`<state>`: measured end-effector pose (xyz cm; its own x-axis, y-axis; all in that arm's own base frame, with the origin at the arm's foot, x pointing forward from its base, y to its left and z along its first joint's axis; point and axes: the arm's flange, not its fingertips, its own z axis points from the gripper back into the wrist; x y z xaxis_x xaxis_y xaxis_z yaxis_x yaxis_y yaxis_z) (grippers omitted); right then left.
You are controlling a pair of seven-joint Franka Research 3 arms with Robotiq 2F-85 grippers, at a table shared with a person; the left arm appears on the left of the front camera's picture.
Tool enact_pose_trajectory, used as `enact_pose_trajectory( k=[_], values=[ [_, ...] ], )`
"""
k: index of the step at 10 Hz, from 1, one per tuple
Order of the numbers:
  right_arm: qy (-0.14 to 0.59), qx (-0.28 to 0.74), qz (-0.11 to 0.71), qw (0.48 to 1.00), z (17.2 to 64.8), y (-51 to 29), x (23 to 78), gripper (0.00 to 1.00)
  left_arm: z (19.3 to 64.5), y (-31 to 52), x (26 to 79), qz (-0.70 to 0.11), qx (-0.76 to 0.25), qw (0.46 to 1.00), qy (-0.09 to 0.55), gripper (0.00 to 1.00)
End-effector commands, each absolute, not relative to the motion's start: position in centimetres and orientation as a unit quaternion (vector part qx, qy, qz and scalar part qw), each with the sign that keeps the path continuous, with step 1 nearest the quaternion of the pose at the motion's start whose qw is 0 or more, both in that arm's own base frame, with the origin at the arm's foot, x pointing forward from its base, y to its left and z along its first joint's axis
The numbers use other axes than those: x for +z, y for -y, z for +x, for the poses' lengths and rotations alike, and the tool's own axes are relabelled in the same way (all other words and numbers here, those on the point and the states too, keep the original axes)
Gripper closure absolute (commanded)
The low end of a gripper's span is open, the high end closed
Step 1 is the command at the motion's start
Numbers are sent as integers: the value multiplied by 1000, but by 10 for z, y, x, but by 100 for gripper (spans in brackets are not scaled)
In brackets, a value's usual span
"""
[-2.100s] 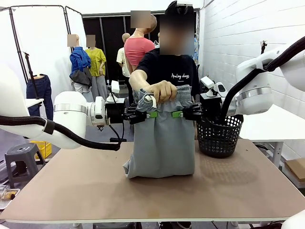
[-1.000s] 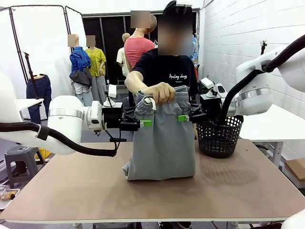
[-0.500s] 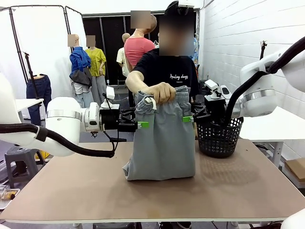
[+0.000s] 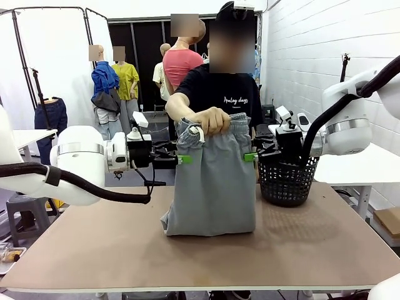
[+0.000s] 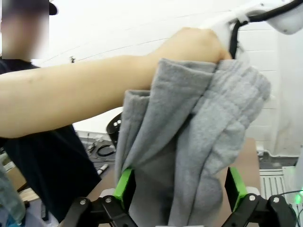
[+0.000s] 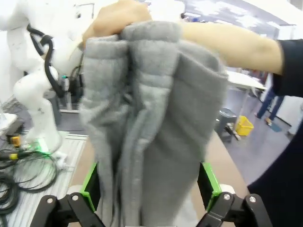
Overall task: Fold the training pants.
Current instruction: Release the ends of the Training pants and then grab the overlapped ends.
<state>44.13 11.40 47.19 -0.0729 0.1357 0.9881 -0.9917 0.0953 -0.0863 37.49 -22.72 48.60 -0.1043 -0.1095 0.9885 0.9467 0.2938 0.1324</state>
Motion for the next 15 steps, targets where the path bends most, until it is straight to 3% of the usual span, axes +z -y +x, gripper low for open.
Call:
enact_pose_trajectory(
  k=[1,6,8,15],
  values=[
    [544,501,385,552,435,-121,468,0,368,232,481,-332,-452,570,601,0],
    [540,485,403,557,438,-118,464,0,365,224,484,-303,-439,598,598,0],
    [526,488,447,533,440,-117,462,0,367,223,486,-342,-457,570,591,0],
    [498,503,490,509,436,-106,460,0,374,231,491,-355,-488,555,573,0]
  ],
)
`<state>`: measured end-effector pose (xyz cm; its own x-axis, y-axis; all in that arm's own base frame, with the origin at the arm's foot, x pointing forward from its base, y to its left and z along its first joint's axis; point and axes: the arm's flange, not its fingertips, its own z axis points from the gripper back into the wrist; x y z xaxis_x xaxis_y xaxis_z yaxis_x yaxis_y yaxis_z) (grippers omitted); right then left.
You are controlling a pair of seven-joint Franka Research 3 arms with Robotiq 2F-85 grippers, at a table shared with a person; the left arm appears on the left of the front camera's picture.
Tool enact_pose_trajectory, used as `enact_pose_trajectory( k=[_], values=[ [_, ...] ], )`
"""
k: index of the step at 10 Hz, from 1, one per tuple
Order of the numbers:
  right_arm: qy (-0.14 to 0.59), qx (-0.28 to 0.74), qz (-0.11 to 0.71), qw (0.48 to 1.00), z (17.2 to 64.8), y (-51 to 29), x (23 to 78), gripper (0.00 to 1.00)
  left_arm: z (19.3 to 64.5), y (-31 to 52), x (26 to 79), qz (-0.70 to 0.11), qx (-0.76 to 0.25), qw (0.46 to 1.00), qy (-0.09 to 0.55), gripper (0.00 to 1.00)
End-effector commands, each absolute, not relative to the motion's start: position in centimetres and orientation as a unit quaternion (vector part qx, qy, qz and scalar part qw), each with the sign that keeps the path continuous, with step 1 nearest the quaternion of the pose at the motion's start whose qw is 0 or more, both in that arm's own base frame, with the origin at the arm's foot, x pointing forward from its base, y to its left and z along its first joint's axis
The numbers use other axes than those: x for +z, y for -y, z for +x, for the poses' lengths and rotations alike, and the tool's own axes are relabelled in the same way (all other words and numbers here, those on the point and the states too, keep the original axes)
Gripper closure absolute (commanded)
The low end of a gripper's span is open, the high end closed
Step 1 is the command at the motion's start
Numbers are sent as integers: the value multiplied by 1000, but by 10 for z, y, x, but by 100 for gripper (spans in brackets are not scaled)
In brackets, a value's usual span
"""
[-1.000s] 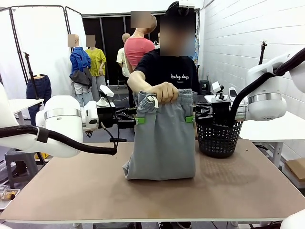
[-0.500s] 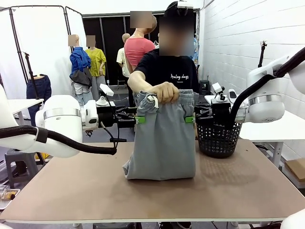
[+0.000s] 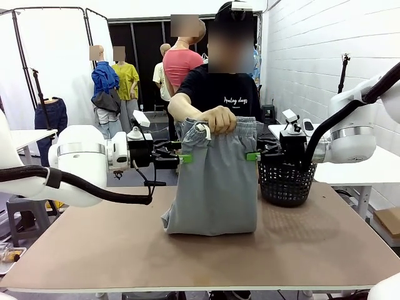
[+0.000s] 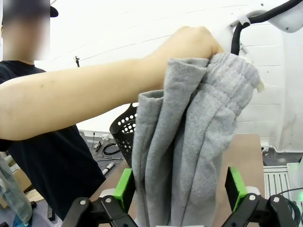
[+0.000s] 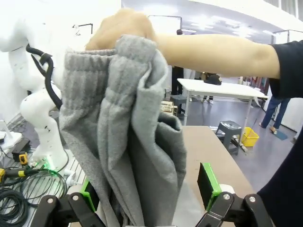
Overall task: Fold the training pants.
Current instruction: Release the ends of the Training pants and then grab the overlapped ends.
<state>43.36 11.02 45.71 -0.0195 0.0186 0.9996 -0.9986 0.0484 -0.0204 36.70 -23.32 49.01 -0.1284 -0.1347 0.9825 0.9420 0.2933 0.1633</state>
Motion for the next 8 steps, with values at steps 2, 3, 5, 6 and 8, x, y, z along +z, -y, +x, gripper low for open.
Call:
enact_pose_trajectory(
  k=[2,3,5,6,8],
  values=[
    [464,520,508,506,431,-110,458,0,378,233,490,-360,-491,555,567,0],
    [459,524,510,505,431,-113,457,0,381,234,490,-360,-492,555,566,0],
    [451,525,520,500,427,-120,454,0,384,237,488,-368,-494,556,558,0],
    [451,525,525,496,428,-124,453,0,386,238,487,-372,-497,558,550,0],
    [451,523,527,495,429,-131,451,0,390,242,488,-383,-505,554,540,0]
  ],
)
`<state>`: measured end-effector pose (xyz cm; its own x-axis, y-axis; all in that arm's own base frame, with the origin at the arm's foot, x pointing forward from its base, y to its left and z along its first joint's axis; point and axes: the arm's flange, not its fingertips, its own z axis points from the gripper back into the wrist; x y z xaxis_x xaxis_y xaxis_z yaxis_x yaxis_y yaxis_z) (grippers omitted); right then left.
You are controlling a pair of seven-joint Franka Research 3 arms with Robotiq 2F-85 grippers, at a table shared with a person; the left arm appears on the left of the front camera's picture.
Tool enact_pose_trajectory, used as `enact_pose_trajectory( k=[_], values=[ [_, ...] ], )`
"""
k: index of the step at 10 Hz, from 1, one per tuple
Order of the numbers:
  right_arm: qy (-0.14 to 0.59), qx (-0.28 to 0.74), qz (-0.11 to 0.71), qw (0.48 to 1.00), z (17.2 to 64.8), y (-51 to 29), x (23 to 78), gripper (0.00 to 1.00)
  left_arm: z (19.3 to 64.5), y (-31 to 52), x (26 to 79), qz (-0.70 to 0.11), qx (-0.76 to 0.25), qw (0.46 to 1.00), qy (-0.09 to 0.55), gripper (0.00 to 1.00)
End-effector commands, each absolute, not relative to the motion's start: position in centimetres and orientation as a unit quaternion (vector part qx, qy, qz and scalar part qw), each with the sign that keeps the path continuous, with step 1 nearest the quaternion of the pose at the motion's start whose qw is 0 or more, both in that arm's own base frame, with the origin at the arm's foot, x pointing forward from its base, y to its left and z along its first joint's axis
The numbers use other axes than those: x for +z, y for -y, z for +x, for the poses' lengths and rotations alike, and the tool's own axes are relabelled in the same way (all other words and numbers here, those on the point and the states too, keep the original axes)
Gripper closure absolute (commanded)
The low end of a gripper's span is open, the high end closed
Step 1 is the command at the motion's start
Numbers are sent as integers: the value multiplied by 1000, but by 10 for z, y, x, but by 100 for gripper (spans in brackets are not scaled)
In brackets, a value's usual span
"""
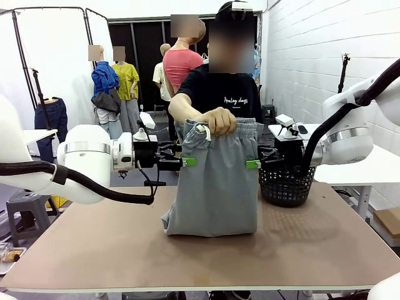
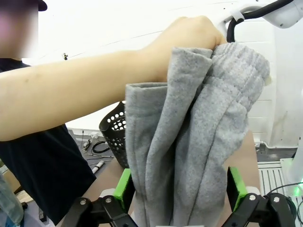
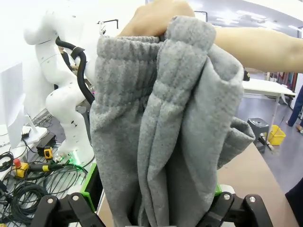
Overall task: Fold the training pants.
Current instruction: Release the ends of the Training pants and then grab the overlapped ends.
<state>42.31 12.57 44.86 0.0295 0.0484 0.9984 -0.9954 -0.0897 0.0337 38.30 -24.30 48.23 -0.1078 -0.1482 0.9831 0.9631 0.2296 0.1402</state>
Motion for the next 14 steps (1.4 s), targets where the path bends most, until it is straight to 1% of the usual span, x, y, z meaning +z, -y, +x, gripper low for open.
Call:
enact_pose_trajectory(
  k=[1,5,7,9,12,13,14],
  values=[
    [451,523,528,493,429,-135,451,0,390,245,488,-387,-511,553,532,0],
    [459,516,537,484,436,-151,451,0,391,262,493,-412,-526,544,508,0],
    [458,511,542,484,438,-158,448,0,385,273,492,-415,-519,554,501,0],
    [473,494,542,489,439,-165,444,0,381,282,488,-397,-505,571,512,0],
    [467,488,548,494,441,-171,439,0,378,291,481,-394,-490,568,531,0],
    [465,488,547,496,443,-171,436,0,379,293,482,-399,-482,560,543,4],
    [460,488,545,503,443,-170,434,20,378,293,483,-399,-482,564,539,24]
  ],
)
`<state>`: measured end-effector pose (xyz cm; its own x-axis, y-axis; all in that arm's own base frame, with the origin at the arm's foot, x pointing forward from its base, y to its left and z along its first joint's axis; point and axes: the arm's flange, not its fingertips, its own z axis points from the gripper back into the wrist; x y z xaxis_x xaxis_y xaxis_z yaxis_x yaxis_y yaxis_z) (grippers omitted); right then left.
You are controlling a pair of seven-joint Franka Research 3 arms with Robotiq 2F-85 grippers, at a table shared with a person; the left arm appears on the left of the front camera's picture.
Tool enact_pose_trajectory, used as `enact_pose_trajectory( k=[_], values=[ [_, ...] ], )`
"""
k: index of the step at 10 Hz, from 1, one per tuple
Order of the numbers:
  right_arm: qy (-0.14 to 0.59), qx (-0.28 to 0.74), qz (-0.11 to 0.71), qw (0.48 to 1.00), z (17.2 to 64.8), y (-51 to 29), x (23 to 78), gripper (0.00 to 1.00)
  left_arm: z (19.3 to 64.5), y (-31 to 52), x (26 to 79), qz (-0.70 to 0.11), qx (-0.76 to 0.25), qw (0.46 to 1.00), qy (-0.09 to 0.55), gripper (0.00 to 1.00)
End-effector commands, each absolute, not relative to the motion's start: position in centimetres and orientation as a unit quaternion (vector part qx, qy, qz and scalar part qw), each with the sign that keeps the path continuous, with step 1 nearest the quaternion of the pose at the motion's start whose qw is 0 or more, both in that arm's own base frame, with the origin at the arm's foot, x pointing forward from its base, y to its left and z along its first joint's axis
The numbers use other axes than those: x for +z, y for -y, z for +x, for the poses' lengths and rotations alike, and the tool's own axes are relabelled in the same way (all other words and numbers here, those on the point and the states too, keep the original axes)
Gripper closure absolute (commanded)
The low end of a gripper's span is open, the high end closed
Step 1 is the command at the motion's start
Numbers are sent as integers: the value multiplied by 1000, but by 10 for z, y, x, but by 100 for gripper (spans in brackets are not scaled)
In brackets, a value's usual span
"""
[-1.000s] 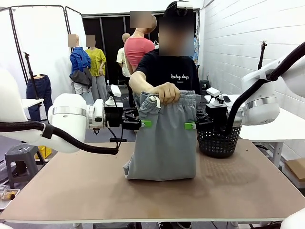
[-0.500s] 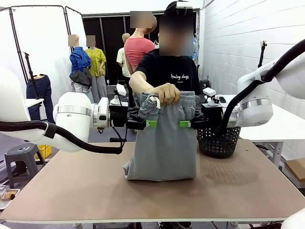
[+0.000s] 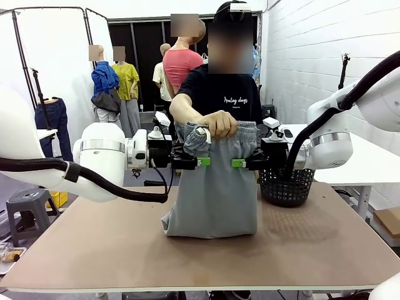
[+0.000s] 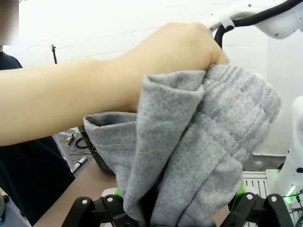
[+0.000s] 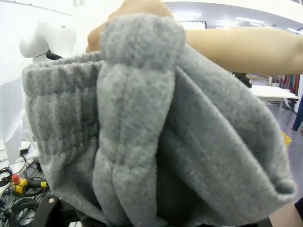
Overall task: Fold the training pants.
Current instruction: Release the ends of the Training pants and then grab the overlapped ends.
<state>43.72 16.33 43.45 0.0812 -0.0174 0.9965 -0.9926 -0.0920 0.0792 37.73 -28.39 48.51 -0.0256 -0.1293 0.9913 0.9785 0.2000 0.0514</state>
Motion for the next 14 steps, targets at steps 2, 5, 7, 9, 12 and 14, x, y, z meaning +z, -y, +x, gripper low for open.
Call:
enact_pose_trajectory(
  k=[2,5,7,9,12,14],
  values=[
    [469,485,542,501,446,-168,437,60,380,289,481,-391,-483,575,532,64],
    [475,478,547,496,446,-163,443,100,379,286,482,-391,-492,573,527,100],
    [470,482,549,495,447,-168,442,100,383,285,480,-406,-478,566,536,100],
    [468,483,552,492,448,-162,447,100,387,293,471,-420,-454,576,534,100],
    [462,496,538,502,456,-168,450,100,393,289,468,-448,-455,555,533,100],
    [469,494,538,497,445,-160,440,100,387,286,469,-432,-459,576,520,100]
  ],
)
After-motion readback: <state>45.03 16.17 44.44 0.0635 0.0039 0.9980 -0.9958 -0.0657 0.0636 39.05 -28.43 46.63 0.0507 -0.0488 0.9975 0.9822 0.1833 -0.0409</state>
